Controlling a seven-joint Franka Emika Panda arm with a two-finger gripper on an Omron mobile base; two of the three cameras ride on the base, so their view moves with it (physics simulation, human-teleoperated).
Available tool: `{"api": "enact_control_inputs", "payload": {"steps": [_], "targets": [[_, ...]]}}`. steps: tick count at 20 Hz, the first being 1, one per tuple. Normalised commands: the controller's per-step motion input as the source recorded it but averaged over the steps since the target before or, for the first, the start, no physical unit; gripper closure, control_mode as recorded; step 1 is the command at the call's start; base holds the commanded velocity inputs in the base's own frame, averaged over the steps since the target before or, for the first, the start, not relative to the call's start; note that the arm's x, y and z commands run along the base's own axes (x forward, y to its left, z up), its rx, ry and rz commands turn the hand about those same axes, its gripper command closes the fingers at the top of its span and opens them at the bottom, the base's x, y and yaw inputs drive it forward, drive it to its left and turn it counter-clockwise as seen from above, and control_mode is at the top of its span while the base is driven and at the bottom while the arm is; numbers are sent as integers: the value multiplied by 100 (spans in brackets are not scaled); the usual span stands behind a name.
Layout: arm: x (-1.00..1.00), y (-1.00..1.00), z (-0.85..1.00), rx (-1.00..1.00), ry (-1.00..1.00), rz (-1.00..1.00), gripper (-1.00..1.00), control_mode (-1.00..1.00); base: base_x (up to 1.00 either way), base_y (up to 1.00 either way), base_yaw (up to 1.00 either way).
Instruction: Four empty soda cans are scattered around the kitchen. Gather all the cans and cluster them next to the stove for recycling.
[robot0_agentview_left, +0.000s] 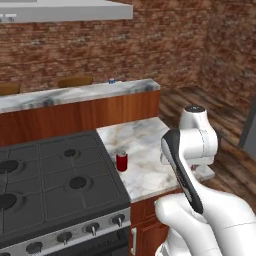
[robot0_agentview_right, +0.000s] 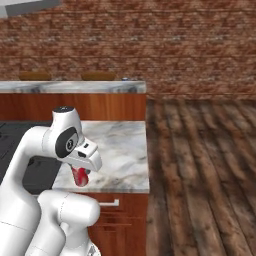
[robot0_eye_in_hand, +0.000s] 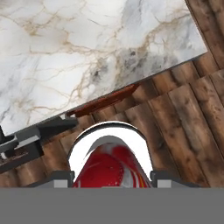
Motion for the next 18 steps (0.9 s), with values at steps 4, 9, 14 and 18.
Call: {"api": "enact_control_inputs", "payload": {"steps": [4, 9, 14, 18], "targets": [[0, 0, 0, 0, 0, 0, 100, 100, 71, 0, 33], [0, 0, 0, 0, 0, 0, 100, 100, 71, 0, 32], [0, 0, 0, 0, 0, 0, 100, 100, 39, 8, 9], [0, 0, 0, 0, 0, 0, 100, 100, 8, 0, 0]]}}
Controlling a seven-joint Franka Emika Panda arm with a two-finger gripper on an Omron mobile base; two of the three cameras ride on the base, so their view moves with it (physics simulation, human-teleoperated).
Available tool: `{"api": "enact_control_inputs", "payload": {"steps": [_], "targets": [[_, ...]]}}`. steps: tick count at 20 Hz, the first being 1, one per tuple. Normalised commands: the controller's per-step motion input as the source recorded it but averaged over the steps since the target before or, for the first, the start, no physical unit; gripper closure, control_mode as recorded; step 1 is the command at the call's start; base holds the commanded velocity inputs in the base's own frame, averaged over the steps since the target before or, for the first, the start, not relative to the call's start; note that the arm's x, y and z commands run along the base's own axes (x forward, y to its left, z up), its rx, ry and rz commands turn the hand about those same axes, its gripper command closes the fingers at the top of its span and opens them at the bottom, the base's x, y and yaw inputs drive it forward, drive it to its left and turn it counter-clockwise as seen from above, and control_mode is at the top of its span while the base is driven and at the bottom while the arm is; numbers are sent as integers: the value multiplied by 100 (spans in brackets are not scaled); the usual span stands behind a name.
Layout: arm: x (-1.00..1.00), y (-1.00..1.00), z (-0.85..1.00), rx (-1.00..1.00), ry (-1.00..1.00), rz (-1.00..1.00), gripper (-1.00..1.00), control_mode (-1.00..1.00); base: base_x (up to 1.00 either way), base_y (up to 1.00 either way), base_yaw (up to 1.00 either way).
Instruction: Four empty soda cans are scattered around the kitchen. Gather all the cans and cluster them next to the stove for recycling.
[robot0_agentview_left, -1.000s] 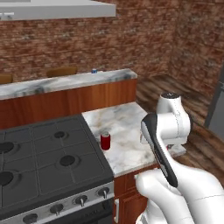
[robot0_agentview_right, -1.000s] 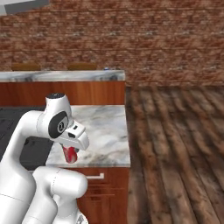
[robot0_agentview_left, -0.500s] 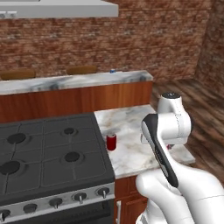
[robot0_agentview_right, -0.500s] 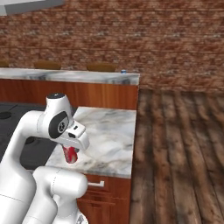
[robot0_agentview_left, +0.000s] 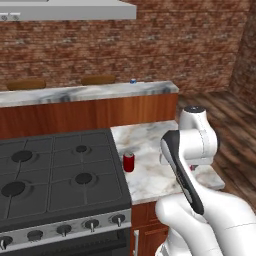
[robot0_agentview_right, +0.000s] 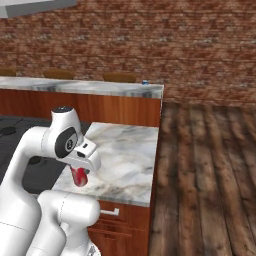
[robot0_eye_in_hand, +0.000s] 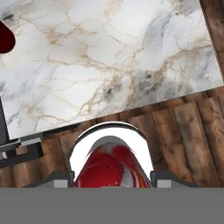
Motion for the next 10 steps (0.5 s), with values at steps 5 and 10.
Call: {"api": "enact_control_inputs", "payload": {"steps": [5, 10], "targets": [[10, 0, 0, 0, 0, 1, 100, -100, 2, 0, 0], [88, -5, 0, 0, 0, 16, 100, -100, 0, 0, 0]]}}
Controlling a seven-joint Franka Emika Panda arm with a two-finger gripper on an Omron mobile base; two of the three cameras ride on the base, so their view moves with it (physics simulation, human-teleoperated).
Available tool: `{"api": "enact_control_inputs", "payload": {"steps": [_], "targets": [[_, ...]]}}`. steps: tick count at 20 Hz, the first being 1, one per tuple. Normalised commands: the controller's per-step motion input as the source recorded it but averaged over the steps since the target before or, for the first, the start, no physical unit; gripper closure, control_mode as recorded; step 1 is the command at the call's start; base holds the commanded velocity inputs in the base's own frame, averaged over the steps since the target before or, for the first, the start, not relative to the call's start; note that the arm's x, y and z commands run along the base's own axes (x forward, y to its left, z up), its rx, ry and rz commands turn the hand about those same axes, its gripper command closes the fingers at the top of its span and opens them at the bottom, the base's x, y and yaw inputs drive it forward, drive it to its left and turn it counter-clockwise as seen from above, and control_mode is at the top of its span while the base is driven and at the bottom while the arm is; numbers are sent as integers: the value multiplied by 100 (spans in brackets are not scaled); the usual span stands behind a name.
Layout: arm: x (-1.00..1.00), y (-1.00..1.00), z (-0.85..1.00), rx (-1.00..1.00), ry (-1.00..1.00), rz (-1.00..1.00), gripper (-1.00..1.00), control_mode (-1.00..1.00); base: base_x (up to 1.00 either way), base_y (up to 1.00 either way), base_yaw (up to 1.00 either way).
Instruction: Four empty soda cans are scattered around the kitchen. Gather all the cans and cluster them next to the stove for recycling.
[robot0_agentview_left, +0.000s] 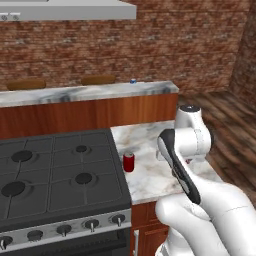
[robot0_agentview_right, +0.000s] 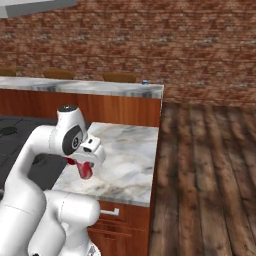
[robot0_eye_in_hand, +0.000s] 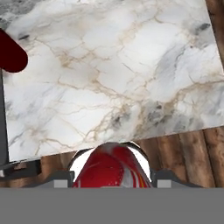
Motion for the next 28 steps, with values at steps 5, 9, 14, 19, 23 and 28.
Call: {"api": "enact_control_inputs", "payload": {"steps": [5, 9, 14, 19, 23, 28], "targets": [[100, -1, -4, 1, 2, 22, 100, -100, 0, 0, 0], [81, 14, -2, 1, 0, 12, 100, -100, 0, 0, 0], [63, 25, -4, 0, 0, 1, 100, -100, 0, 0, 0], [35, 9, -31, 2, 2, 30, 100, -100, 0, 0, 0], [14, 0, -47, 0, 2, 50, 100, -100, 0, 0, 0], [1, 17, -29, 0, 0, 43, 100, -100, 0, 0, 0]]}}
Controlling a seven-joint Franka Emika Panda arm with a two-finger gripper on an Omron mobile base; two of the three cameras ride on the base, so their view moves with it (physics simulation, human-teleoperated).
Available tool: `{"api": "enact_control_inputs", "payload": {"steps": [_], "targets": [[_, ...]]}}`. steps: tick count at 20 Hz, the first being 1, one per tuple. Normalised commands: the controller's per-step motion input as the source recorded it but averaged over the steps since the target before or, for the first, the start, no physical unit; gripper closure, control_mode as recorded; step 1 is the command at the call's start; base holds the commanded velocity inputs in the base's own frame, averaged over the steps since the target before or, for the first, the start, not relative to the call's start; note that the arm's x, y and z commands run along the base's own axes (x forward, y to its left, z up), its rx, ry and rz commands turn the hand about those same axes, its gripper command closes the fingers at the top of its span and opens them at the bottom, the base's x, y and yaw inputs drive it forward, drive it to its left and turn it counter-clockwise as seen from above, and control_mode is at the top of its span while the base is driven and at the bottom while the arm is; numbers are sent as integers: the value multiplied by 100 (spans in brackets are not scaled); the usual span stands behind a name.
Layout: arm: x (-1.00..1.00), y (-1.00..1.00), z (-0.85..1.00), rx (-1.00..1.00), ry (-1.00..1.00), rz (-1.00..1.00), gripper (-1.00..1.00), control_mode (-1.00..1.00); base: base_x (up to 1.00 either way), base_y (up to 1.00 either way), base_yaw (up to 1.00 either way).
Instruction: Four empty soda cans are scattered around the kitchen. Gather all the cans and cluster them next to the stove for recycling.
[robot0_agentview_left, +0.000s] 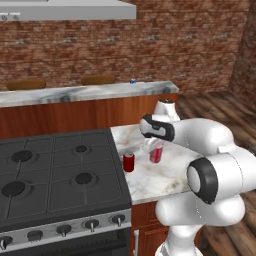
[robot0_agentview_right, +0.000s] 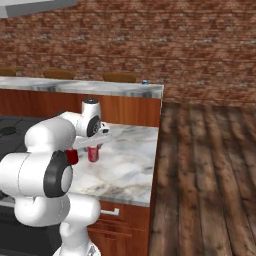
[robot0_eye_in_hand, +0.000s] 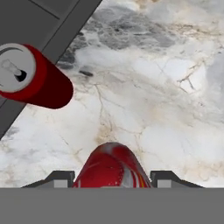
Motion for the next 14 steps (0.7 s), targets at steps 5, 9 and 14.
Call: {"api": "enact_control_inputs", "payload": {"steps": [5, 9, 14], "targets": [[0, 29, -30, -2, 0, 47, 100, -100, 0, 0, 0], [2, 20, -35, -2, 0, 47, 100, -100, 0, 0, 0], [7, 1, -12, 0, -2, 30, 100, -100, 0, 0, 0]]}}
